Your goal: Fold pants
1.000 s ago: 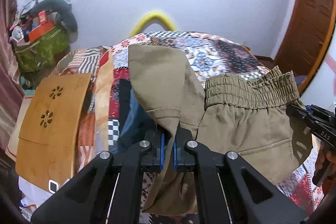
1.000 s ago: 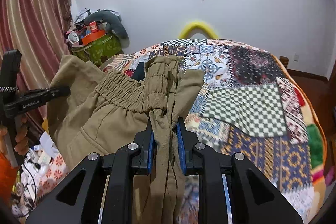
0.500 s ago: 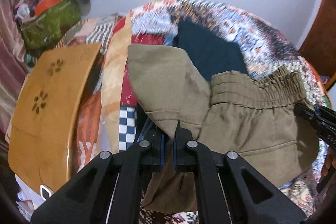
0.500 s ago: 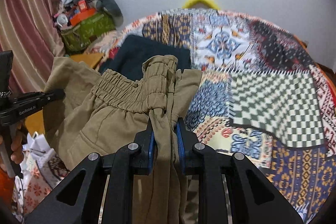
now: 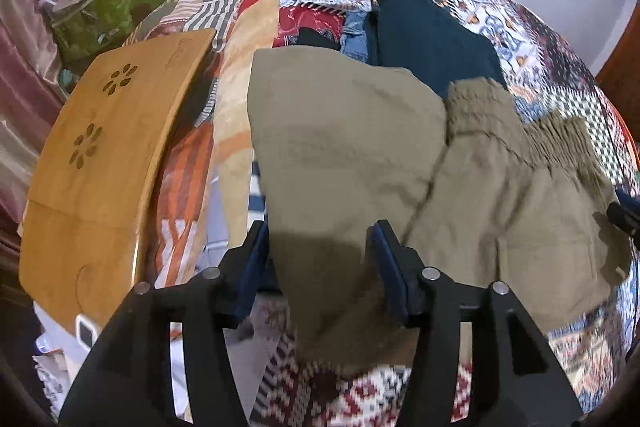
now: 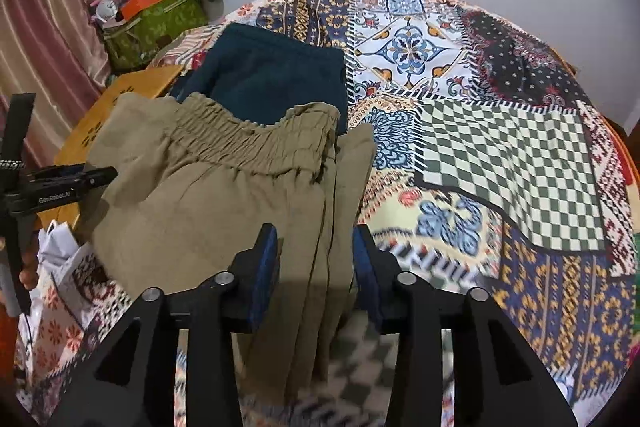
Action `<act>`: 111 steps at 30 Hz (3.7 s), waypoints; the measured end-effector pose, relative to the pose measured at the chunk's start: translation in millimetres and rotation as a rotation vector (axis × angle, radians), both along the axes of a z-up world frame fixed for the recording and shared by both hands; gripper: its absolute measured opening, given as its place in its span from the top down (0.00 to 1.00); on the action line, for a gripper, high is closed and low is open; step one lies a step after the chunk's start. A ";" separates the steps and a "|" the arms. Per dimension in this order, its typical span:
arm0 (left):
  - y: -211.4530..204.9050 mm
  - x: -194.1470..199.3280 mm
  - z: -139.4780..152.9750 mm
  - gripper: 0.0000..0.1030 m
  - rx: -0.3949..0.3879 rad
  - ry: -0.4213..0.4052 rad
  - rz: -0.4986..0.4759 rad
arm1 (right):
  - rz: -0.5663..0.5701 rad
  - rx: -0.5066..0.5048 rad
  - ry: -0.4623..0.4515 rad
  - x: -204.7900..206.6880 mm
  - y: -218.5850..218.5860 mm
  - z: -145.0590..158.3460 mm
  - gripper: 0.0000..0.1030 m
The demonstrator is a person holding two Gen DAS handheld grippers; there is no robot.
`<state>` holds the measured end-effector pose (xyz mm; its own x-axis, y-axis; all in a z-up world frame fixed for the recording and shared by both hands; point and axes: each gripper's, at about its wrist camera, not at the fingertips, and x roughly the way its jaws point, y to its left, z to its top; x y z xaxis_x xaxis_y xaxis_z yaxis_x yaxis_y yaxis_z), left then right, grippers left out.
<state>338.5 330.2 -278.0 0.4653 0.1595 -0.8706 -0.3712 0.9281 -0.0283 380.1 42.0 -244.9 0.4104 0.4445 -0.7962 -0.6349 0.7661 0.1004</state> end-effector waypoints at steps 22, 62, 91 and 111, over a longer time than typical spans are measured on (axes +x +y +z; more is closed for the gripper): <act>-141.5 -216.1 239.4 0.48 0.188 -0.567 -0.152 | 0.101 0.323 -0.421 -198.2 -78.3 195.6 0.63; -223.2 -368.6 277.9 0.00 0.275 -0.865 -0.126 | 0.013 0.475 -0.630 -327.6 -130.9 220.5 0.00; -220.8 -353.8 265.7 0.00 0.242 -0.825 -0.140 | -0.005 0.460 -0.582 -324.1 -135.7 213.7 0.00; -219.5 -349.3 265.6 0.00 0.206 -0.808 -0.160 | -0.013 0.467 -0.588 -324.4 -137.3 215.4 0.00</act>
<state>-10.9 110.7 -12.4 0.9622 0.1575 -0.2222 -0.1732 0.9835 -0.0531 55.7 -95.3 -29.5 0.7174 0.6746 -0.1740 -0.6754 0.7347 0.0635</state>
